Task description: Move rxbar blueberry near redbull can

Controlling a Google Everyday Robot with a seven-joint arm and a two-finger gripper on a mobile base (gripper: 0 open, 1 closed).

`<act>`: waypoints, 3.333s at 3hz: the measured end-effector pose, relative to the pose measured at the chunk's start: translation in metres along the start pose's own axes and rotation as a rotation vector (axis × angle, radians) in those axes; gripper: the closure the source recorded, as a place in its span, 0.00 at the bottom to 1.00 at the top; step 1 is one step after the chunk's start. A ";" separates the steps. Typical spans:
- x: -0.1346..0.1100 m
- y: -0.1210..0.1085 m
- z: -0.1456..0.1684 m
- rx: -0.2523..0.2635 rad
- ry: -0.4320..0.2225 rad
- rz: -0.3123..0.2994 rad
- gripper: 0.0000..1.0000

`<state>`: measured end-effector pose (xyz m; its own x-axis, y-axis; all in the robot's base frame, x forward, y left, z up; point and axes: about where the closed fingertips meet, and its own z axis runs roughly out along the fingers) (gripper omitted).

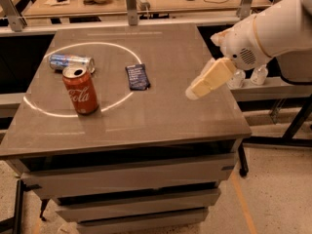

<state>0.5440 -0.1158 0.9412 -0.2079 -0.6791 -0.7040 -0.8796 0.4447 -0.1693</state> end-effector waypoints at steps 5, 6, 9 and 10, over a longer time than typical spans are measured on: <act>-0.016 -0.032 0.119 -0.068 -0.121 -0.023 0.00; -0.024 -0.034 0.136 -0.115 -0.130 -0.033 0.00; -0.040 -0.033 0.154 -0.082 -0.151 -0.027 0.00; -0.046 -0.035 0.168 -0.084 -0.166 0.021 0.00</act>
Offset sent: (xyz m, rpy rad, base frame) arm 0.0666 0.0363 -0.0434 0.0989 -0.0401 -0.0015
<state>0.6561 -0.0024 0.8639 -0.1597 -0.5616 -0.8119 -0.9098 0.4028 -0.0996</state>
